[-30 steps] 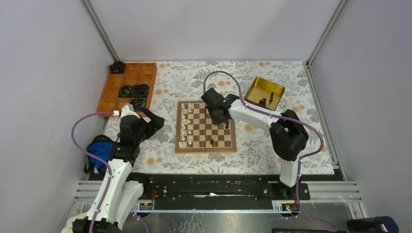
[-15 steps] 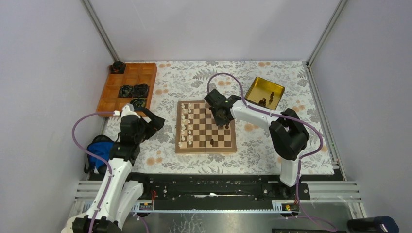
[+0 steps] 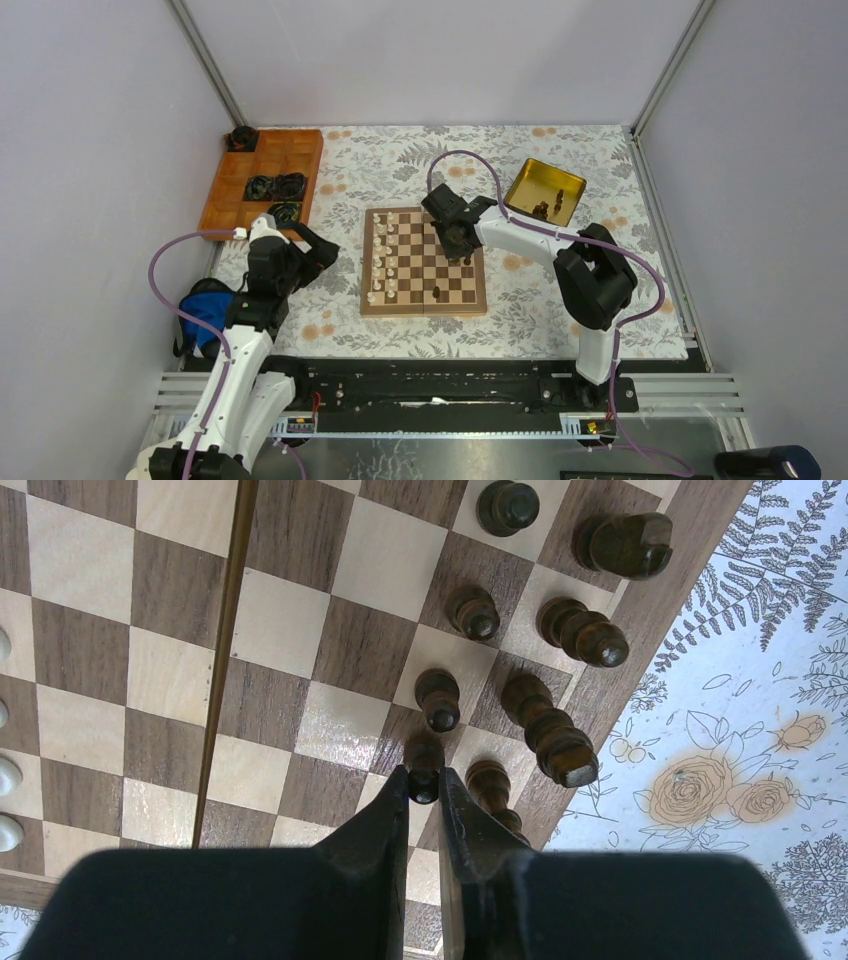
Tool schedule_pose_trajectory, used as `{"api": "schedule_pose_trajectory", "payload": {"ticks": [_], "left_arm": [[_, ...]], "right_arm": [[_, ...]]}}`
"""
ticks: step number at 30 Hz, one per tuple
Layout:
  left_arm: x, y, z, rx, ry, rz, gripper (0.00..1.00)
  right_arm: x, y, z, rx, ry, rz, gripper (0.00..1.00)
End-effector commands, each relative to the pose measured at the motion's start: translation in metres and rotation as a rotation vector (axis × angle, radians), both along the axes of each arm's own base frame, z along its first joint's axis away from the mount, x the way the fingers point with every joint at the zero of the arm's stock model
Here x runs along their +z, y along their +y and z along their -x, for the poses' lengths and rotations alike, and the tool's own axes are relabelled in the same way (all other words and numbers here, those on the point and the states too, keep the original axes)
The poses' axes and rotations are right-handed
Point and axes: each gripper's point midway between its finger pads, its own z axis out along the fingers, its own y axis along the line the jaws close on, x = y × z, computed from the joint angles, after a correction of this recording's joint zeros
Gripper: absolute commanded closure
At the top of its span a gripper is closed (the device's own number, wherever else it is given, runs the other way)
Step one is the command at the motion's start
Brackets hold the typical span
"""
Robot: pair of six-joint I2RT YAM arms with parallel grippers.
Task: Set up the chess pieces on the board
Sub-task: Place the chess piece on the chessboard.
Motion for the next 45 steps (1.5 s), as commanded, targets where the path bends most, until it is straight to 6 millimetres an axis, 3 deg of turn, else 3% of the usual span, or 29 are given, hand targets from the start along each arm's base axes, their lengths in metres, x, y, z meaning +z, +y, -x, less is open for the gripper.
{"api": "schedule_pose_trajectory", "payload": {"ticks": [1,11,30,45], "left_arm": [[0.005,0.004,-0.003,0.015,-0.016,-0.011,0.01],[0.002,0.004,-0.003,0.014,-0.013,-0.008,0.01],[-0.001,0.003,-0.005,0.012,-0.011,-0.003,0.01],[0.001,0.003,-0.006,0.015,-0.015,-0.005,0.01]], "right_arm": [[0.019,0.004,-0.007,-0.013,-0.039,-0.055,1.00],[0.015,0.006,-0.006,-0.007,-0.025,-0.056,0.99],[0.014,0.007,-0.004,0.004,-0.015,-0.053,0.82],[0.026,0.010,-0.008,0.010,-0.030,-0.064,0.75]]}}
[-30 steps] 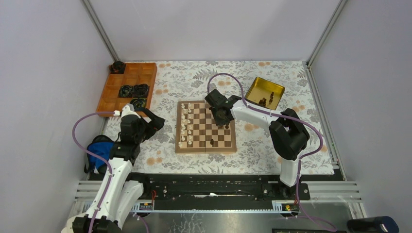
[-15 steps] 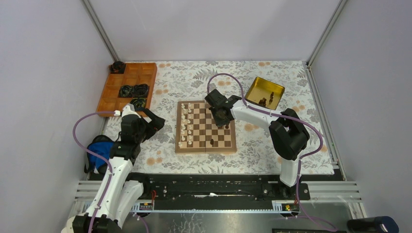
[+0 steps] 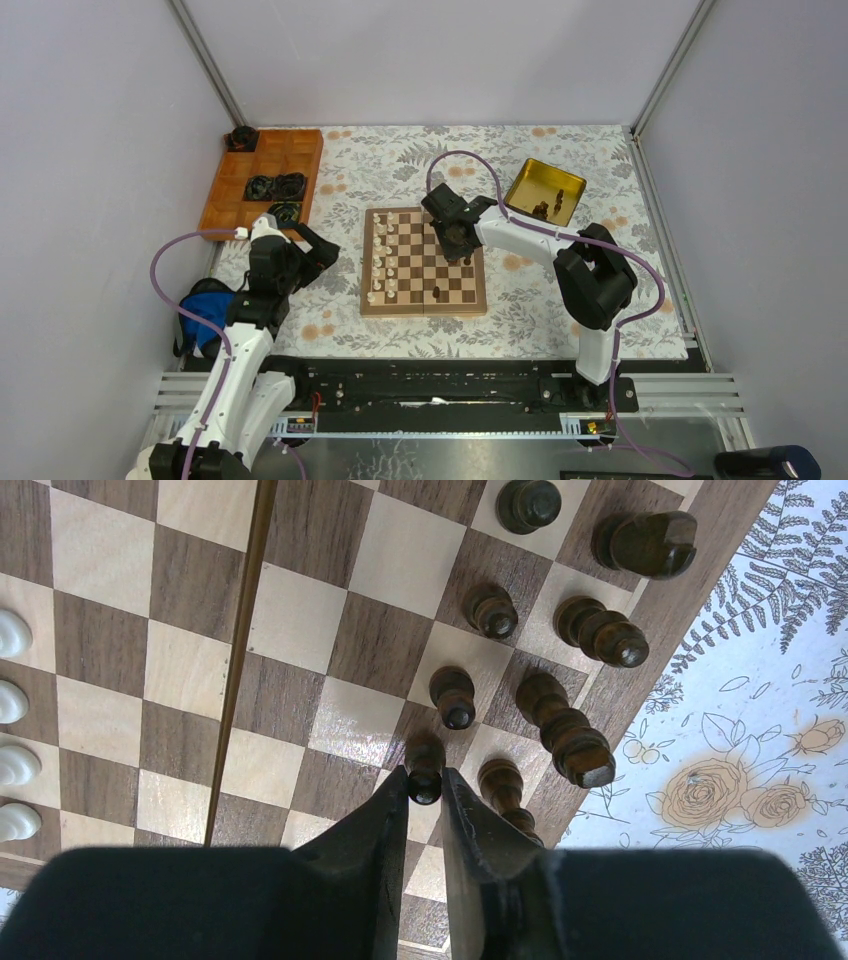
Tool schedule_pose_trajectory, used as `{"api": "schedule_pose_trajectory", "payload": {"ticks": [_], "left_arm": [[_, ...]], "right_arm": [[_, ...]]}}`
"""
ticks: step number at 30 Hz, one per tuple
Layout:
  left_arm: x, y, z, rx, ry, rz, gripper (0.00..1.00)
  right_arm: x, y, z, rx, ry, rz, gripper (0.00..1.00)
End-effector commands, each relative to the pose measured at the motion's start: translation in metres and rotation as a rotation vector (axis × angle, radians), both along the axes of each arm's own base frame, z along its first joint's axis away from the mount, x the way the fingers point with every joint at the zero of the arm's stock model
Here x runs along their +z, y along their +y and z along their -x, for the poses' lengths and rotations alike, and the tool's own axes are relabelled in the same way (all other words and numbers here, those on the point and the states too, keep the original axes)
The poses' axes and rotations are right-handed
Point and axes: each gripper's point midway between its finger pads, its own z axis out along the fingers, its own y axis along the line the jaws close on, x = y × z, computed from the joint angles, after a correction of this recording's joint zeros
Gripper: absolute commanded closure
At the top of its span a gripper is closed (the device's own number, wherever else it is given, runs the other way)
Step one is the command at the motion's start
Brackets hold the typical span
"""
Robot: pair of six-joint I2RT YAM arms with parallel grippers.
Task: Set up the chess pieces on the board
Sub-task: Place the chess piece on the chessboard.
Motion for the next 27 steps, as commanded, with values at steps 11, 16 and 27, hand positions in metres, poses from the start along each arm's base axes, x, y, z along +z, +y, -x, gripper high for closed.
{"api": "schedule_pose_trajectory", "payload": {"ticks": [11,16,27], "left_arm": [[0.008,0.004,-0.006,0.018,-0.037,-0.007,0.01],[0.009,0.004,-0.006,0.018,-0.039,-0.007,0.01],[0.013,0.004,-0.010,0.020,-0.044,-0.003,0.01]], "right_arm": [[0.033,0.007,-0.010,0.009,-0.050,-0.054,0.70],[0.039,0.007,-0.011,0.012,-0.060,-0.060,0.69],[0.078,0.015,-0.003,0.066,-0.116,-0.104,0.68]]}}
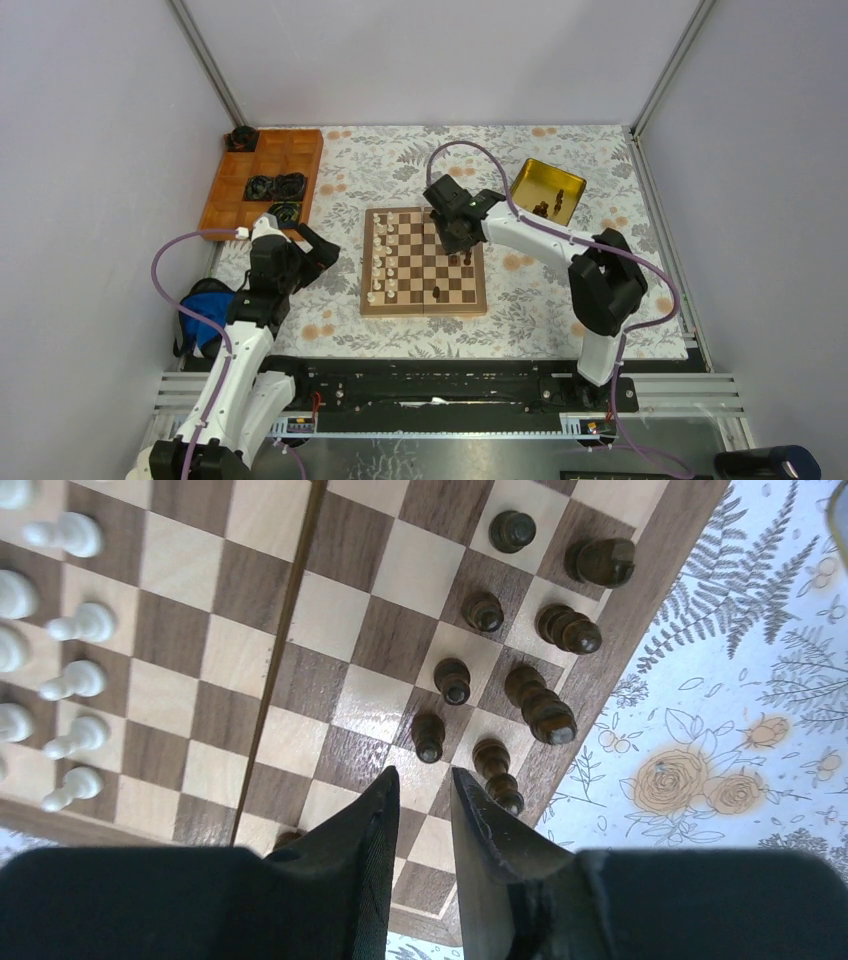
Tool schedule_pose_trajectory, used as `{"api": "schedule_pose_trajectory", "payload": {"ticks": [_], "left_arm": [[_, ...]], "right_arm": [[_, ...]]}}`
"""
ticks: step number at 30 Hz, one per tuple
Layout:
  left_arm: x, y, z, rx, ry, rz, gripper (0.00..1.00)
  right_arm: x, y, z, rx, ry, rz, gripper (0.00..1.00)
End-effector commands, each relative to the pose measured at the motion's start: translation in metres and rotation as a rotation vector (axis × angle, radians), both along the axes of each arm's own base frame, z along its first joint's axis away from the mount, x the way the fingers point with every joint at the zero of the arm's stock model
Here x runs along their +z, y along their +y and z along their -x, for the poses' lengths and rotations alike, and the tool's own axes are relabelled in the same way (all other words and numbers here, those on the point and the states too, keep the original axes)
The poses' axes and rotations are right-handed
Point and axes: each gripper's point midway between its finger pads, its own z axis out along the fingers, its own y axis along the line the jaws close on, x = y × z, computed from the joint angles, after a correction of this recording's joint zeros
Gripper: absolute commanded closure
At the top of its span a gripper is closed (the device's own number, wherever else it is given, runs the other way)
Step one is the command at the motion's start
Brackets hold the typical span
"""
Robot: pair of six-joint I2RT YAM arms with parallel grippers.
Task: Set up the chess pieces on the board
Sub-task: Place the chess piece on the chessboard, then pick up the chess piece from the chessboard.
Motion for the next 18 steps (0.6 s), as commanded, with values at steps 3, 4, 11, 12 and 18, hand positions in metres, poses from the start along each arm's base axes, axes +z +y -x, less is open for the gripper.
{"api": "schedule_pose_trajectory", "payload": {"ticks": [3,4,11,12,18], "left_arm": [[0.013,0.004,-0.009,0.021,-0.048,-0.001,0.01],[0.013,0.004,-0.009,0.022,-0.049,0.000,0.01],[0.010,0.003,-0.008,0.027,-0.046,0.009,0.01],[0.010,0.003,-0.008,0.028,-0.044,0.010,0.01],[0.008,0.003,-0.007,0.032,-0.042,0.016,0.01]], "right_arm": [[0.060,0.021,0.013,0.103,-0.080,-0.099,0.68],[0.061,0.024,0.018,0.124,-0.076,-0.102,0.67],[0.052,0.037,0.057,0.240,-0.019,-0.117,0.62],[0.050,0.038,0.061,0.252,-0.013,-0.121,0.59],[0.044,0.041,0.075,0.290,0.020,-0.151,0.56]]}}
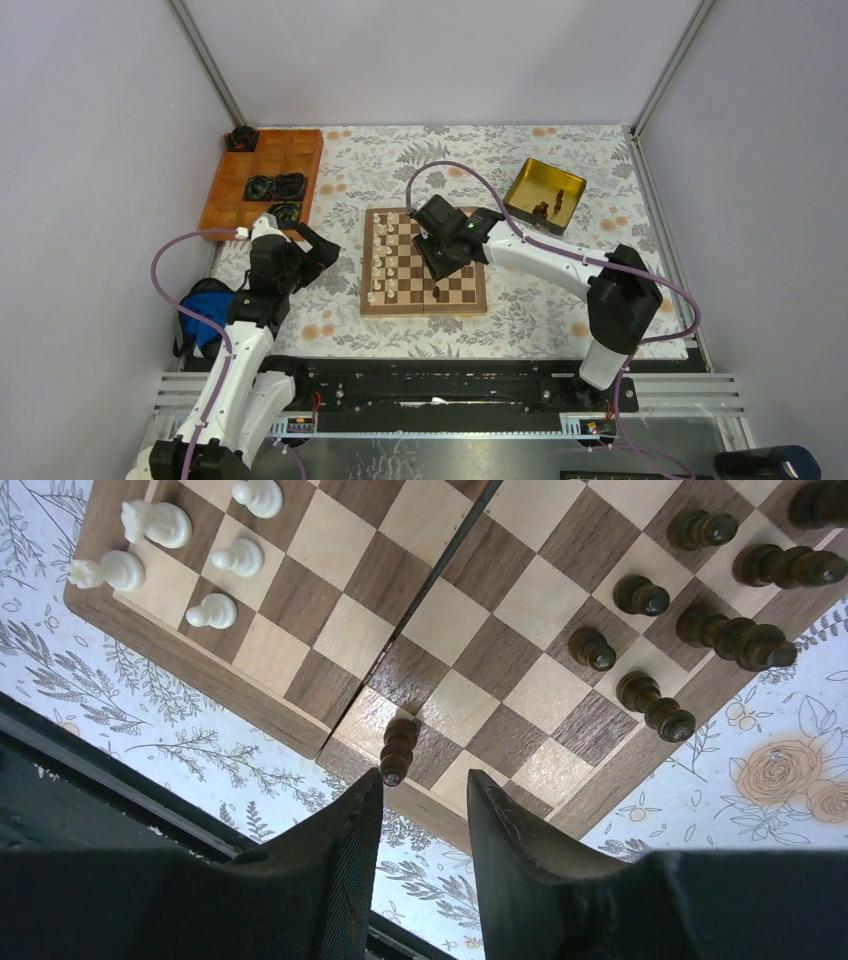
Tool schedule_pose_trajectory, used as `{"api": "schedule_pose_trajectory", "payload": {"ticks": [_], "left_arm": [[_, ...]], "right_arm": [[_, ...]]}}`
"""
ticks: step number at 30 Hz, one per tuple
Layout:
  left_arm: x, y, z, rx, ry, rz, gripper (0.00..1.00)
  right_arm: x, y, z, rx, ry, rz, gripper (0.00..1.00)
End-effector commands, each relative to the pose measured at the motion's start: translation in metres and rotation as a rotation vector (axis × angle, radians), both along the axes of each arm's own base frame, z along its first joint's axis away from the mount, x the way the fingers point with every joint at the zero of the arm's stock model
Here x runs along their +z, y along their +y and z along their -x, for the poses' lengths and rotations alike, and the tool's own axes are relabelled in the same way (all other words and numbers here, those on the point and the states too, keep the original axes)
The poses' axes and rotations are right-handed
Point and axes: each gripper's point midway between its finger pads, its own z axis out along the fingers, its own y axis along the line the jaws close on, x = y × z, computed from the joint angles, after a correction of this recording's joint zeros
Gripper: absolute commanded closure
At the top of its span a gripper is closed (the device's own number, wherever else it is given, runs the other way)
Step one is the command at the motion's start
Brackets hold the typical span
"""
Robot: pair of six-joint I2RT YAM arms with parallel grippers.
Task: Set up the chess pieces on the board
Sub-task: Pick up the chess piece from the chessboard.
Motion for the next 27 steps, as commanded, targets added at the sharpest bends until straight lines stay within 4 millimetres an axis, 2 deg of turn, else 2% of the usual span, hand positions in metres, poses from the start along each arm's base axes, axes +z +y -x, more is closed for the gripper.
{"api": "schedule_pose_trajectory", "payload": {"ticks": [1,14,27], "left_arm": [[0.007,0.003,-0.006,0.029,-0.039,0.012,0.01],[0.003,0.003,-0.004,0.036,-0.032,0.023,0.01],[0.001,0.003,-0.004,0.035,-0.027,0.020,0.01]], "right_arm": [[0.016,0.006,0.011,0.052,-0.001,-0.065,0.56],[-0.006,0.010,0.027,0.091,0.065,-0.048,0.55],[-0.023,0.010,0.031,0.103,0.099,-0.024,0.56]]}}
